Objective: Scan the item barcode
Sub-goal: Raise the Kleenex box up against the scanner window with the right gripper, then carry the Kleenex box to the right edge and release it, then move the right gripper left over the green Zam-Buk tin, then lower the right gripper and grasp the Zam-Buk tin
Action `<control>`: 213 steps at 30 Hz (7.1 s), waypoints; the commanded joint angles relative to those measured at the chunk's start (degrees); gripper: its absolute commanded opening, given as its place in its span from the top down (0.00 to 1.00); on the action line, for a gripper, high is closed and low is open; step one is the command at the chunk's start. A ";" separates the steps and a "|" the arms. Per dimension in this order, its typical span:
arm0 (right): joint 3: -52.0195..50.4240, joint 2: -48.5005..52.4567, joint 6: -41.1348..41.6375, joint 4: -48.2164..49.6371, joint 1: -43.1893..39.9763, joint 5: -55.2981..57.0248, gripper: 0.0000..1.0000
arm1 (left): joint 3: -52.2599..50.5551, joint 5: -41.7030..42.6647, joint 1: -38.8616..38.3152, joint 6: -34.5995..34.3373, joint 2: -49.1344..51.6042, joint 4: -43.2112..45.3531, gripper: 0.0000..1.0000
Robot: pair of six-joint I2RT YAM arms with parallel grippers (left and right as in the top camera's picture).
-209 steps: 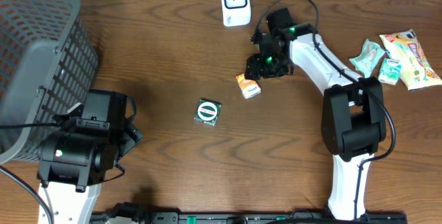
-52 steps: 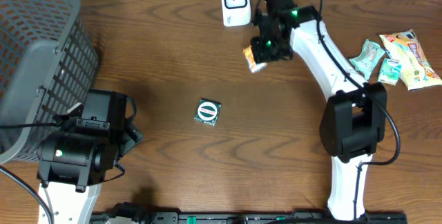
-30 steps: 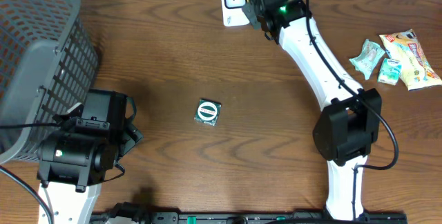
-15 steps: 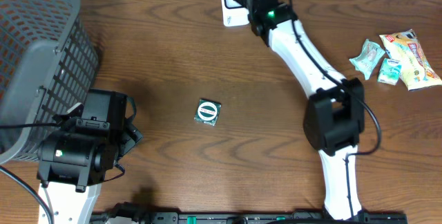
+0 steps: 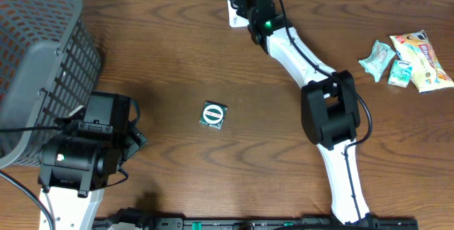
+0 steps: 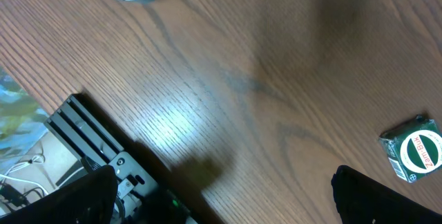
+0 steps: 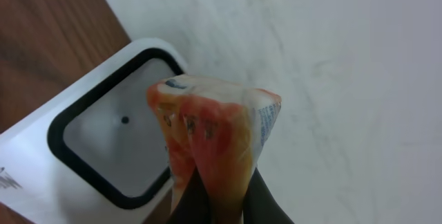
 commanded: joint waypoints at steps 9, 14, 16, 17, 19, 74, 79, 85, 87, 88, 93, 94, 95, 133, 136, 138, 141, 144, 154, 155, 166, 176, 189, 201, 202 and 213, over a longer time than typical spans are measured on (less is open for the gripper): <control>0.76 1.46 -3.26 1.84 1.05 -0.37 0.99 | 1.09 -0.94 0.22 -0.55 -0.26 -0.17 0.02; 0.79 1.46 -3.30 5.27 1.42 3.17 0.99 | 1.09 -0.94 0.22 -0.55 -0.26 -0.17 0.02; 0.79 1.46 -4.96 5.97 1.77 3.91 0.99 | 1.09 -0.92 0.22 -0.55 -0.26 -0.17 0.02; 0.79 1.46 -5.70 5.99 2.01 3.91 0.99 | 1.09 -0.92 0.22 -0.55 -0.26 -0.17 0.02; 0.79 1.46 -5.79 5.84 2.47 3.89 0.99 | 1.09 -0.92 0.22 -0.55 -0.26 -0.17 0.02; 0.79 -10.16 60.30 -55.39 -34.99 12.13 0.19 | 1.09 -0.94 0.22 -0.52 -0.26 -0.17 0.03; 0.79 -10.16 60.26 -56.04 -35.47 11.32 0.01 | 1.09 -0.94 0.22 -0.55 -0.26 -0.17 0.02; 0.79 -10.67 60.22 -56.17 -34.01 4.20 0.01 | 1.09 -0.92 0.22 -0.55 -0.26 -0.17 0.03; 0.79 -11.78 60.22 -56.11 -33.00 2.14 0.01 | 1.09 -0.92 0.22 -0.55 -0.26 -0.17 0.02; 0.81 -12.55 60.24 -55.93 -32.41 1.57 0.01 | 1.09 -0.94 0.22 -0.52 -0.26 -0.17 0.02; 0.81 -17.53 60.24 -55.17 -28.98 -8.83 0.01 | 1.09 -0.92 0.22 -0.55 -0.26 -0.17 0.03; 0.81 -18.43 60.24 -55.43 -28.33 -13.16 0.01 | 1.09 -0.94 0.22 -0.55 -0.26 -0.20 0.02; 0.81 -19.23 60.24 -55.71 -27.69 -17.94 0.01 | 1.09 -0.92 0.22 -0.55 -0.26 -0.17 0.02; 0.70 -18.45 99.67 -67.06 14.19 -22.58 0.01 | 1.09 -0.92 0.22 -0.55 -0.26 -0.17 0.02; 0.68 -18.36 99.82 -66.64 16.44 -18.97 0.01 | 1.09 -0.92 0.22 -0.55 -0.26 -0.17 0.02; 0.68 -18.36 101.70 -66.99 17.70 -16.59 0.02 | 1.09 -0.94 0.22 -0.55 -0.26 -0.17 0.02; 0.39 -18.36 108.41 -69.00 19.37 -13.62 0.02 | 1.09 -0.92 0.22 -0.52 -0.26 -0.17 0.02; -0.83 -18.36 114.97 -70.07 20.50 -11.10 0.01 | 1.09 -0.94 0.22 -0.52 -0.26 -0.17 0.02; -12.46 -18.29 121.92 -61.55 21.07 -10.27 0.02 | 1.09 -0.92 0.22 -0.55 -0.26 -0.17 0.02; -13.09 -18.29 121.90 -61.00 21.09 -10.80 0.02 | 1.09 -0.94 0.22 -0.52 -0.26 -0.17 0.03; -16.72 -18.12 121.94 -57.31 21.90 -13.11 0.01 | 1.09 -0.92 0.22 -0.55 -0.26 -0.17 0.03; -17.11 -14.29 104.37 -49.44 23.23 -17.55 0.01 | 1.09 -0.92 0.22 -0.55 -0.26 -0.17 0.03; -17.29 -13.62 106.77 -53.40 22.56 -17.20 0.04 | 1.09 -0.92 0.22 -0.55 -0.26 -0.17 0.02; -20.46 -13.60 109.09 -50.14 23.12 -14.34 0.08 | 1.09 -0.92 0.22 -0.55 -0.26 -0.17 0.02; -20.90 -13.60 109.11 -49.51 23.12 -14.36 0.08 | 1.09 -0.92 0.22 -0.55 -0.26 -0.17 0.02; -22.45 -13.60 108.67 -49.72 23.10 -12.79 0.12 | 1.09 -0.94 0.22 -0.52 -0.26 -0.17 0.02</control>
